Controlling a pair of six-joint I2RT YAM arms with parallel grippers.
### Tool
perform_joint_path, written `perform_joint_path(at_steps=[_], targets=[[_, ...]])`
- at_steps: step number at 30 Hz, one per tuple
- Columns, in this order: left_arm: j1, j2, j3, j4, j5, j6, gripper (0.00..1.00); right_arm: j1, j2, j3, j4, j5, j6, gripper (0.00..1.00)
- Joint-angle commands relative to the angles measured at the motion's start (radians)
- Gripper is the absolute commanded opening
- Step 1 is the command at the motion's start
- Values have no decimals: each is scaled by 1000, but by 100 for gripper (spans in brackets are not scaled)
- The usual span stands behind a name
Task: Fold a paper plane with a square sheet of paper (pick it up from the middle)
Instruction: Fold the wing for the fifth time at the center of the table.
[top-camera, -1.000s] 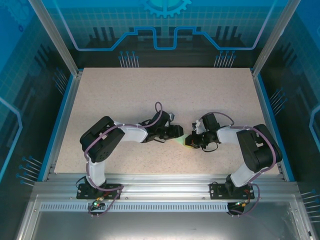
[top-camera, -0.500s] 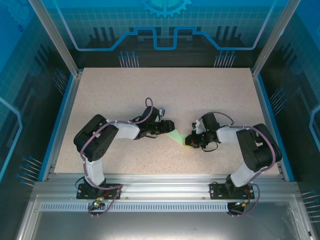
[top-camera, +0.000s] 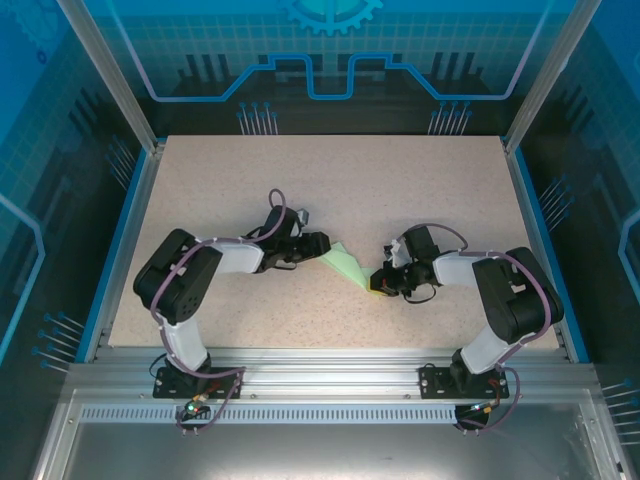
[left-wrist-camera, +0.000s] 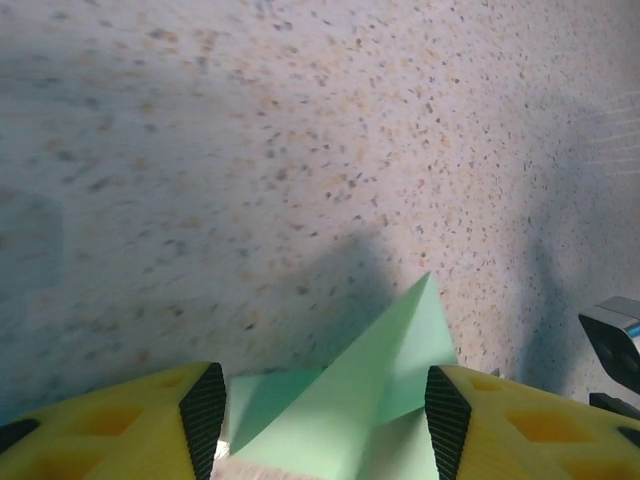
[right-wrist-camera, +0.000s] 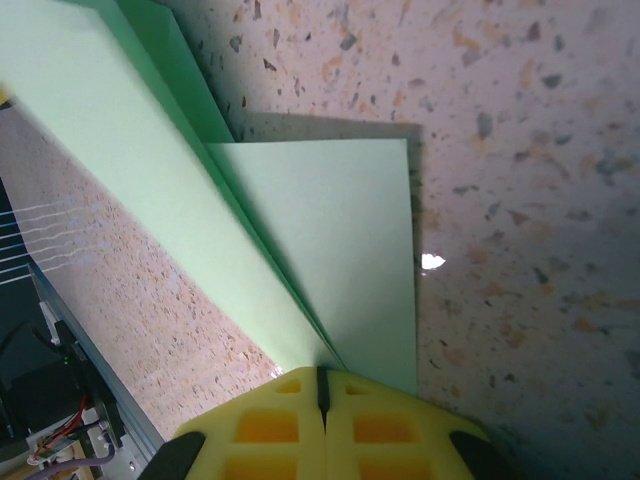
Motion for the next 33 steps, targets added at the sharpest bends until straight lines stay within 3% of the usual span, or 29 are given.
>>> perform_joint_path(at_steps=[1,7,12,14,19,23,33], targets=[[8,-121,-5,-85,-10,32,60,13,47,-16,-79,103,-11,4],[-12,-269,-9,-176,-16,-17,62,37,-10,7,-76,65,-12,8],[-79,-333,-15,-269,-72,-84,64,90,-181,24,-63,19,-15,19],[-112,-336,-3,-321,-113,-124,66,88,-259,32,-99,56,-30,23],[-182,-300,22,-401,-196,-255,74,73,-389,52,-228,222,-106,41],[-235,-238,49,-369,-203,-304,77,49,-420,33,-241,271,-116,50],[-273,-60,199,-440,-190,-333,74,38,-386,-4,-216,246,-110,52]])
